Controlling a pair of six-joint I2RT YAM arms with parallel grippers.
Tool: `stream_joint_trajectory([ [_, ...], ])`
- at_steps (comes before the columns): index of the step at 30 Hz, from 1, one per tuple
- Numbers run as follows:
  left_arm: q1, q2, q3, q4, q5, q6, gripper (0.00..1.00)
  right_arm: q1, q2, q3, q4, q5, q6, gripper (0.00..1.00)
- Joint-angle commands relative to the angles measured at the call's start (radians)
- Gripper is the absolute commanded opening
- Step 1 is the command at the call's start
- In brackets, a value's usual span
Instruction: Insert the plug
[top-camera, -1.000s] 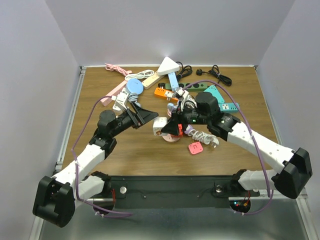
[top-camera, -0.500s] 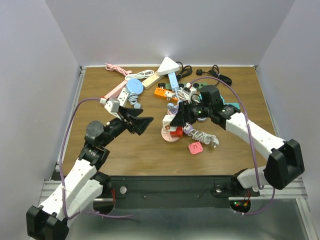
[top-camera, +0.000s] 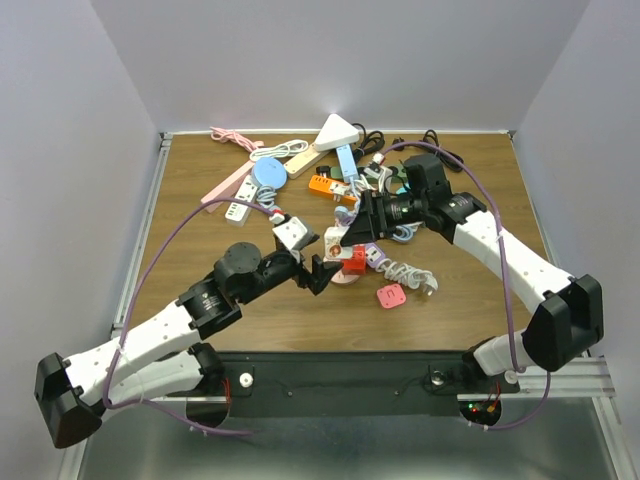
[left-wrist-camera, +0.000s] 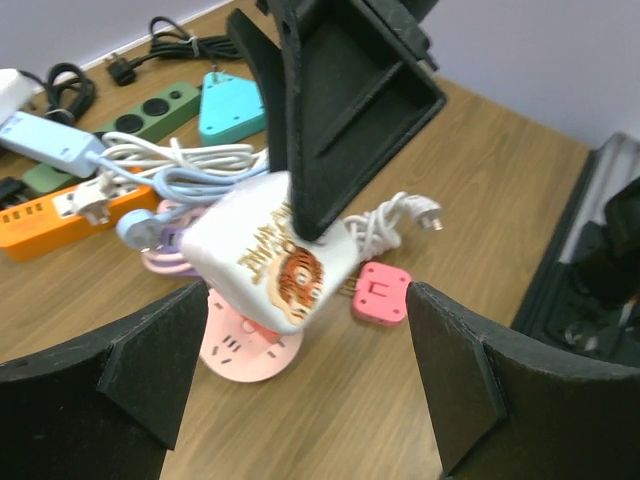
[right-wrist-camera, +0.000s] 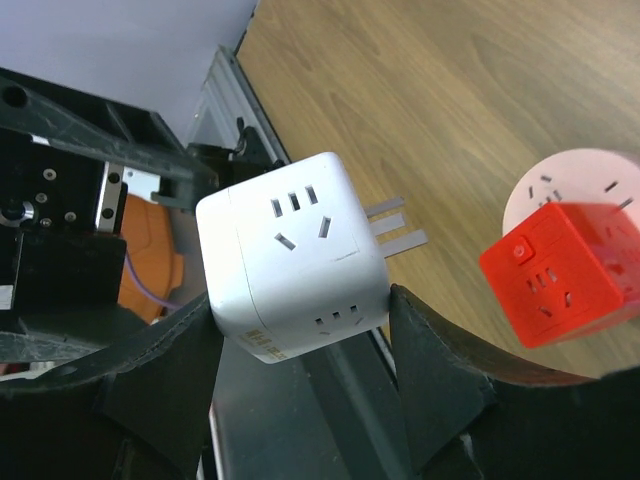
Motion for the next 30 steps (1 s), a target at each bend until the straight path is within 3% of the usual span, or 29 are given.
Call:
stream_joint_trajectory([
  [1, -0.057, 0.047, 0.109, -0.06, -0.158, 0.15, 0.91, -0.009, -0.007, 0.043, -0.055, -0.088, 0.017, 0.32],
  [8, -0.126, 0.116, 0.191, -0.144, -0.221, 0.254, 0.92, -0.011, 0.01, 0.059, -0.112, -0.126, -0.014, 0.32],
  [17, -0.152, 0.134, 0.237, -0.202, -0.043, 0.294, 0.94, -0.026, 0.046, 0.113, -0.15, -0.203, -0.023, 0.32],
  [30, -0.166, 0.199, 0.27, -0.242, -0.087, 0.368, 0.94, -0.028, 0.062, 0.144, -0.223, -0.223, -0.064, 0.32],
])
